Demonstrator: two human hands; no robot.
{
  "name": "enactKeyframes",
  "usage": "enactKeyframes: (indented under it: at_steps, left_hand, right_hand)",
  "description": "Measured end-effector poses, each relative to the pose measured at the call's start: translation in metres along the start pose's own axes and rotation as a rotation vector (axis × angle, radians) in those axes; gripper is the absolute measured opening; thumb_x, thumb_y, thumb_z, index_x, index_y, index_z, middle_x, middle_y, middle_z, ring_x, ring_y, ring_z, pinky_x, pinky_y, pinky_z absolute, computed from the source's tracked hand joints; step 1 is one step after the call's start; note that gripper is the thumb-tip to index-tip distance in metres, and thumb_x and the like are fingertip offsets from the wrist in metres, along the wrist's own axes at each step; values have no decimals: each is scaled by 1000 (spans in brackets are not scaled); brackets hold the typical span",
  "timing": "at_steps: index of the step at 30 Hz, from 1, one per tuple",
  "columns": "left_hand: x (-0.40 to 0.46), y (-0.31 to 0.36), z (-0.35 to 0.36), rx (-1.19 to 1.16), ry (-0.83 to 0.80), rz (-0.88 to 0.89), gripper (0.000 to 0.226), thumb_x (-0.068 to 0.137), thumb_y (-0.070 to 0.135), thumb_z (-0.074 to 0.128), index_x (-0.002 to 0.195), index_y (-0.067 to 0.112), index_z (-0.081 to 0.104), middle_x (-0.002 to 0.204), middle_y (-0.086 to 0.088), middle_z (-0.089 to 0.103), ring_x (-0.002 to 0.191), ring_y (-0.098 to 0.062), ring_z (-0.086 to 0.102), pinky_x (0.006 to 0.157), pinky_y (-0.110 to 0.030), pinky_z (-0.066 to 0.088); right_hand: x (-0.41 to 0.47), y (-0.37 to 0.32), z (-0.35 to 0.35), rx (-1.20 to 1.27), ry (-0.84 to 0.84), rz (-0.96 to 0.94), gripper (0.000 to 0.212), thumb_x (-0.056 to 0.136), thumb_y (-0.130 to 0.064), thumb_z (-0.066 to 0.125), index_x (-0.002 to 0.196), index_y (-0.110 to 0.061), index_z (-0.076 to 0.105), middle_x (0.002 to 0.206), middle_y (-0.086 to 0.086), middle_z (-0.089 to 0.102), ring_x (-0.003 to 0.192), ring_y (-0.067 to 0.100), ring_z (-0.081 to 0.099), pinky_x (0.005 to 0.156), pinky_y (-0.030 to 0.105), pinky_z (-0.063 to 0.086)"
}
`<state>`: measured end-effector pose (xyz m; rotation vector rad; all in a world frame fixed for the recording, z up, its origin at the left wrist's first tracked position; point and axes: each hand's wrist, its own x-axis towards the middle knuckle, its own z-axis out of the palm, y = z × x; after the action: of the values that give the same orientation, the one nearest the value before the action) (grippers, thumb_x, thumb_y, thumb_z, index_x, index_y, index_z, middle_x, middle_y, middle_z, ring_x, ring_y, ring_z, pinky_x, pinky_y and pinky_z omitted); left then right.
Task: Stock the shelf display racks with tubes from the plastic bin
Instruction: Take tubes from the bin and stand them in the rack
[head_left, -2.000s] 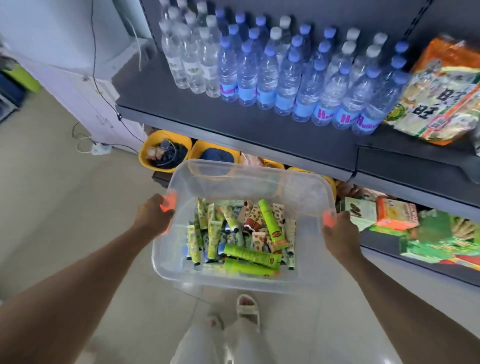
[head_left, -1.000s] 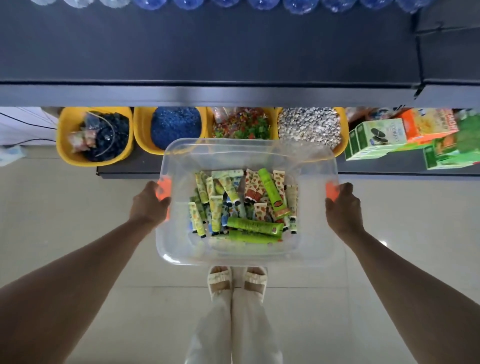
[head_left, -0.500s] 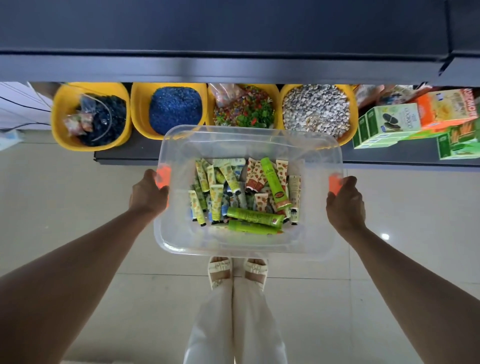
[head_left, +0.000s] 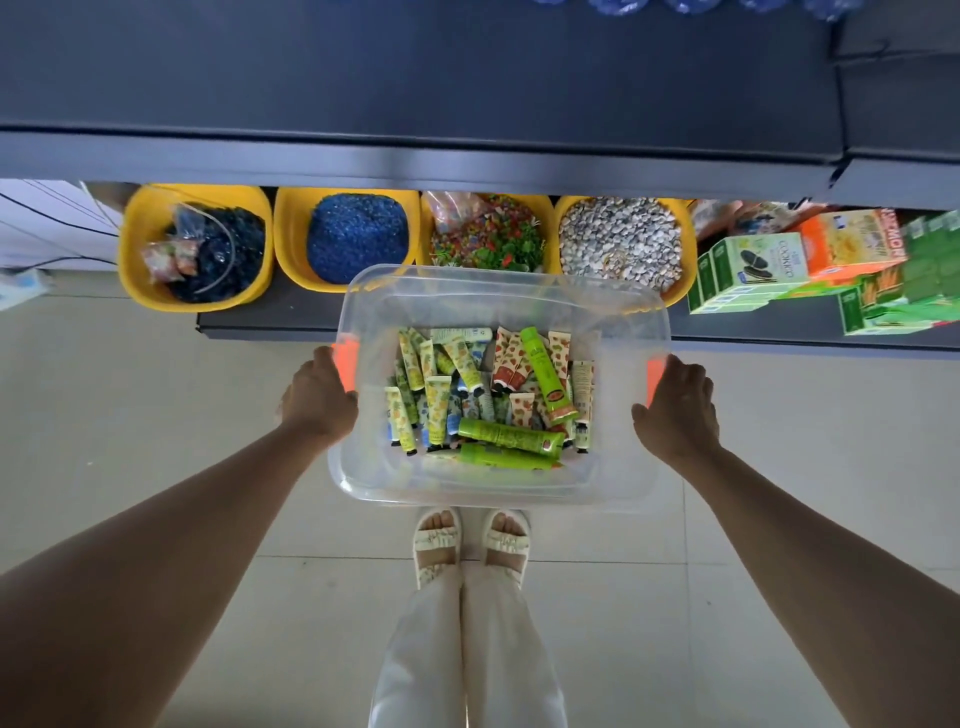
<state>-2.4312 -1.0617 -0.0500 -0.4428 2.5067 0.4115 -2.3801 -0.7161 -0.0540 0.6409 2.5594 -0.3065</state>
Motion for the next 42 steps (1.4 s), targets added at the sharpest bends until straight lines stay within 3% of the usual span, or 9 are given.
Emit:
enactKeyframes:
  at_steps: [5,12,23,27,33,38,42]
  left_hand:
    - [-21,26,-20,130,-8,202,60,85,13,59,139,15,33,135,-14,44,125,-33,43,93,-48,43]
    - [-38,60,-10,287,-159,438,54,85,9,57,136,14,38,129,-12,49,118,-31,51,93,-42,46]
    - [-16,80,81,383,-292,538,42,89,13,54,130,16,44,127,-8,55,115,-29,52,89,-39,45]
    - [7,78,120,353,-302,553,36,90,21,57,124,15,48,125,-9,55,112,-29,53,87,-40,46]
    - [30,78,167,375,-331,601,40,89,17,58,128,14,48,125,-8,53,113,-27,53,88,-38,47]
    - [32,79,180,471,-334,644,45,87,15,59,130,12,44,124,-10,47,114,-29,50,88,-39,46]
    - [24,75,166,435,-378,598,39,91,7,51,127,7,36,111,-11,51,104,-28,53,77,-36,42]
  right_hand:
    - [-19,-30,-30,-83,38,-164,68,85,-22,63,141,-7,28,139,18,35,128,35,33,97,42,40]
    - [-35,-58,-25,-55,-31,-216,62,86,-21,62,139,-10,32,139,14,35,128,31,34,99,39,38]
    - [21,-40,49,13,-175,-170,48,86,-11,55,131,-4,37,130,17,45,120,34,41,96,42,39]
    - [54,-43,85,27,-206,-184,54,91,-16,51,138,-4,30,137,18,41,125,35,41,99,42,39]
    - [80,-52,125,69,-160,-145,55,90,-25,60,134,-6,32,132,18,40,118,39,49,88,44,45]
    - [88,-49,131,59,-138,-142,60,83,-14,66,132,-8,31,125,17,44,112,39,54,83,42,46]
    - [81,-44,105,121,-109,-122,46,91,-21,50,131,-6,32,119,19,53,105,40,56,81,43,44]
